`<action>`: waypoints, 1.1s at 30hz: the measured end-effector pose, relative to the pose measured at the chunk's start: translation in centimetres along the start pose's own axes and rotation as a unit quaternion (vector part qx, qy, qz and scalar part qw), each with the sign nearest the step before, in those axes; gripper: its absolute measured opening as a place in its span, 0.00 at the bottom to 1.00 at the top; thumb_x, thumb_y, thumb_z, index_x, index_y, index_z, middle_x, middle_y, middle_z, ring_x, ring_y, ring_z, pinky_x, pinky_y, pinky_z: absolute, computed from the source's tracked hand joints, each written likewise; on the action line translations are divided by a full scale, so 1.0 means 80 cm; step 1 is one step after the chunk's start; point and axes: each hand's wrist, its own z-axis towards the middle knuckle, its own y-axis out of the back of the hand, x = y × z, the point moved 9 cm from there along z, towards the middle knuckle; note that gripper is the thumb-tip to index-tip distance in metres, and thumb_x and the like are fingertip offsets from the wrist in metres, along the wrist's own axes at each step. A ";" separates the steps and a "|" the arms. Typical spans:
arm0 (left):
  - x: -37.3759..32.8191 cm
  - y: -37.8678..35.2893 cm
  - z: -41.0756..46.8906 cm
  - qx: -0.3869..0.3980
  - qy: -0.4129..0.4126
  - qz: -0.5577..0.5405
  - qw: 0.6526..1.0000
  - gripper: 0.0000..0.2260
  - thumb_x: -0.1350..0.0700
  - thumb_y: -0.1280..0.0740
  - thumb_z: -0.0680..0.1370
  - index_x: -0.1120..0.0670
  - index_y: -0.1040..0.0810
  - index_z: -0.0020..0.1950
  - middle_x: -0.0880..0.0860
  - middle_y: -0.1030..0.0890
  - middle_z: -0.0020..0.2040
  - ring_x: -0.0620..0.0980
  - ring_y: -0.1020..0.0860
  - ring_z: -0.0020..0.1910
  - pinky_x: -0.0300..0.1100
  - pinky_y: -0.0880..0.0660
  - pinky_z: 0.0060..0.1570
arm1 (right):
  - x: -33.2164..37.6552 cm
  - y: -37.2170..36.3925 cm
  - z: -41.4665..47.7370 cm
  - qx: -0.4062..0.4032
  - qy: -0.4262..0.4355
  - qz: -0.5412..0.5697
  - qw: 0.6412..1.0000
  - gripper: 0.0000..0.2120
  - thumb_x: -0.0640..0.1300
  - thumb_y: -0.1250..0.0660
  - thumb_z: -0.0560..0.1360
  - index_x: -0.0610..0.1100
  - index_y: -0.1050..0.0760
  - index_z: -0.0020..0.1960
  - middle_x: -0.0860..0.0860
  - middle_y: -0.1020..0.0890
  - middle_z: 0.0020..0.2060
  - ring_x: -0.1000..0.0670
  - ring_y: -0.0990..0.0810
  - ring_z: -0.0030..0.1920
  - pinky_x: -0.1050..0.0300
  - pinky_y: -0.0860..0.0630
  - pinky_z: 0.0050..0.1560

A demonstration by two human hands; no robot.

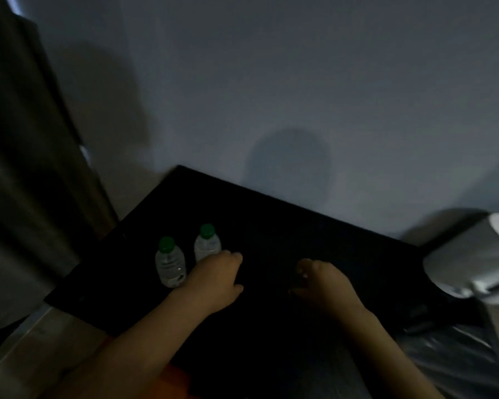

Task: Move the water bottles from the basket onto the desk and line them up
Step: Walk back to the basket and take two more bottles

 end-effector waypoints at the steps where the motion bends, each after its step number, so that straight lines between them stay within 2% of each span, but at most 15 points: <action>1: -0.015 -0.002 0.005 0.009 -0.015 0.009 1.000 0.17 0.50 0.36 0.78 0.56 0.31 0.63 0.56 0.27 0.59 0.53 0.26 0.55 0.47 0.27 0.54 | -0.014 0.003 -0.015 -0.017 -0.021 -0.005 1.000 0.17 0.55 0.28 0.70 0.54 0.28 0.56 0.60 0.29 0.43 0.63 0.29 0.37 0.74 0.38 0.32; 3: -0.049 -0.008 0.012 0.025 -0.045 0.023 0.998 0.15 0.51 0.36 0.78 0.56 0.30 0.62 0.55 0.27 0.58 0.52 0.26 0.54 0.47 0.27 0.55 | -0.038 0.010 -0.047 -0.040 -0.072 -0.008 0.997 0.19 0.55 0.28 0.69 0.51 0.26 0.57 0.57 0.24 0.45 0.58 0.25 0.42 0.71 0.33 0.35; 6: -0.115 -0.026 0.022 0.046 -0.097 0.053 0.993 0.16 0.51 0.35 0.78 0.54 0.31 0.64 0.53 0.27 0.60 0.51 0.26 0.57 0.47 0.27 0.58 | -0.072 0.025 -0.104 -0.071 -0.162 -0.021 0.984 0.18 0.54 0.30 0.70 0.47 0.26 0.57 0.50 0.20 0.51 0.49 0.21 0.51 0.56 0.23 0.46; 12: -0.243 -0.083 0.025 0.074 -0.192 0.094 0.974 0.16 0.51 0.33 0.77 0.50 0.29 0.63 0.49 0.26 0.58 0.46 0.24 0.53 0.43 0.24 0.54 | -0.141 0.037 -0.243 -0.131 -0.307 0.007 0.943 0.15 0.52 0.31 0.71 0.45 0.24 0.53 0.49 0.19 0.50 0.48 0.21 0.51 0.52 0.22 0.49; 17: -0.357 -0.149 0.005 0.112 -0.297 0.062 0.946 0.18 0.48 0.33 0.76 0.48 0.30 0.64 0.47 0.26 0.60 0.45 0.25 0.55 0.38 0.26 0.53 | -0.209 0.031 -0.396 -0.188 -0.440 0.084 0.874 0.21 0.54 0.29 0.70 0.48 0.24 0.61 0.51 0.20 0.57 0.50 0.22 0.57 0.56 0.25 0.54; 21: -0.445 -0.200 -0.032 0.145 -0.370 0.055 0.916 0.19 0.47 0.33 0.75 0.49 0.29 0.64 0.48 0.26 0.60 0.47 0.25 0.58 0.40 0.27 0.56 | -0.242 0.018 -0.528 -0.255 -0.520 0.145 0.802 0.21 0.54 0.27 0.69 0.48 0.23 0.59 0.52 0.19 0.54 0.53 0.21 0.53 0.60 0.25 0.48; 24: -0.514 -0.232 -0.070 0.146 -0.426 0.071 0.890 0.18 0.47 0.33 0.75 0.50 0.29 0.63 0.48 0.26 0.59 0.48 0.25 0.57 0.36 0.31 0.52 | -0.257 0.007 -0.616 -0.296 -0.563 0.169 0.753 0.22 0.53 0.27 0.69 0.49 0.24 0.60 0.53 0.19 0.54 0.53 0.21 0.54 0.59 0.25 0.50; 26: -0.557 -0.252 -0.100 0.153 -0.453 0.080 0.874 0.16 0.48 0.33 0.75 0.51 0.28 0.61 0.49 0.25 0.58 0.48 0.25 0.56 0.35 0.32 0.50 | -0.264 0.002 -0.668 -0.310 -0.584 0.175 0.729 0.22 0.53 0.27 0.69 0.49 0.25 0.61 0.53 0.19 0.55 0.53 0.21 0.54 0.59 0.25 0.50; 29: -0.622 -0.287 -0.144 0.157 -0.495 0.099 0.849 0.14 0.48 0.33 0.74 0.52 0.27 0.56 0.50 0.24 0.55 0.50 0.25 0.56 0.41 0.28 0.53 | -0.278 -0.008 -0.744 -0.331 -0.609 0.179 0.699 0.23 0.53 0.27 0.69 0.49 0.25 0.61 0.53 0.19 0.55 0.53 0.22 0.56 0.57 0.25 0.53; 33: -0.701 -0.333 -0.202 0.173 -0.530 0.085 0.826 0.16 0.47 0.32 0.73 0.50 0.26 0.59 0.47 0.23 0.56 0.47 0.24 0.56 0.43 0.26 0.55 | -0.300 -0.021 -0.833 -0.351 -0.629 0.182 0.669 0.23 0.53 0.27 0.69 0.49 0.25 0.62 0.53 0.20 0.56 0.53 0.22 0.56 0.58 0.25 0.54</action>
